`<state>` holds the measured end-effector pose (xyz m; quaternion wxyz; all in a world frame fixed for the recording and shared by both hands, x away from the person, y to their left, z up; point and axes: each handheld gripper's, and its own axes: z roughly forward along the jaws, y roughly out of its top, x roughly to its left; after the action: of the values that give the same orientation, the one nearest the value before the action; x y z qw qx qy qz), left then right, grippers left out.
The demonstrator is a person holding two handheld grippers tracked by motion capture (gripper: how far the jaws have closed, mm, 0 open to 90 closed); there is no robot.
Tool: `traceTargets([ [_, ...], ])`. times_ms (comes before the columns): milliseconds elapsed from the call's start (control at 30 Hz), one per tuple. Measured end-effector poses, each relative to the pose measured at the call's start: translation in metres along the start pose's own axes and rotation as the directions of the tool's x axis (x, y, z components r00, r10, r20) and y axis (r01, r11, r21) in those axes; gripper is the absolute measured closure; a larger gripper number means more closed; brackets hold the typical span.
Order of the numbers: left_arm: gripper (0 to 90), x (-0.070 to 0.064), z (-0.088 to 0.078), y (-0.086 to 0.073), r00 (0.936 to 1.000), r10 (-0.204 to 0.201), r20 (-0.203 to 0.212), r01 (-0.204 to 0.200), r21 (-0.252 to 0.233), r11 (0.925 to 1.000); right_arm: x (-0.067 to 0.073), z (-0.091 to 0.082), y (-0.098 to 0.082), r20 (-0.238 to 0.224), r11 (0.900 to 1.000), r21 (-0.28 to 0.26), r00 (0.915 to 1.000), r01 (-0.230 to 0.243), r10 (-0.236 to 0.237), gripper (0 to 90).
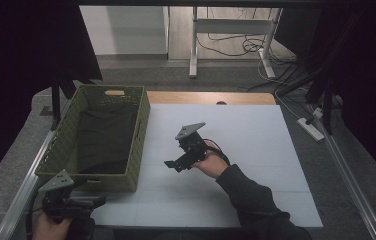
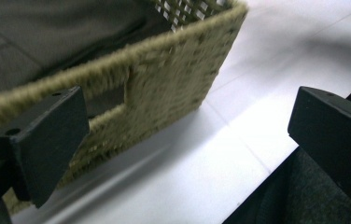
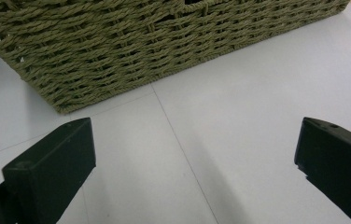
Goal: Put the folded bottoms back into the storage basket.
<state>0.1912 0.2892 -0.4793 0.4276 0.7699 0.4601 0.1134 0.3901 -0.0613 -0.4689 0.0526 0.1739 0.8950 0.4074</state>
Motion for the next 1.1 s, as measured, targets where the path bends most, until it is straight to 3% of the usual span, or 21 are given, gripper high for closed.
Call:
traceTargets([
  [533, 0.0, 0.015, 0.009, -0.013, 0.9983, -0.042, -0.040, 0.043, 0.021, 0.9989, -0.001, -0.011, -0.013, 0.015, 1.000, 0.009, 0.9999, 0.003, -0.003, 0.0],
  [667, 0.0, 0.018, 0.012, -0.014, 0.9977, -0.034, -0.059, 0.035, 0.020, 0.9992, -0.004, -0.016, -0.017, 0.024, 1.000, 0.009, 0.9997, -0.003, 0.002, 0.0],
  [1100, 0.0, 0.023, 0.015, -0.012, 0.9976, -0.037, -0.058, 0.038, 0.007, 0.9993, -0.001, -0.026, -0.026, 0.031, 1.000, 0.013, 0.9995, 0.000, 0.000, 0.0],
])
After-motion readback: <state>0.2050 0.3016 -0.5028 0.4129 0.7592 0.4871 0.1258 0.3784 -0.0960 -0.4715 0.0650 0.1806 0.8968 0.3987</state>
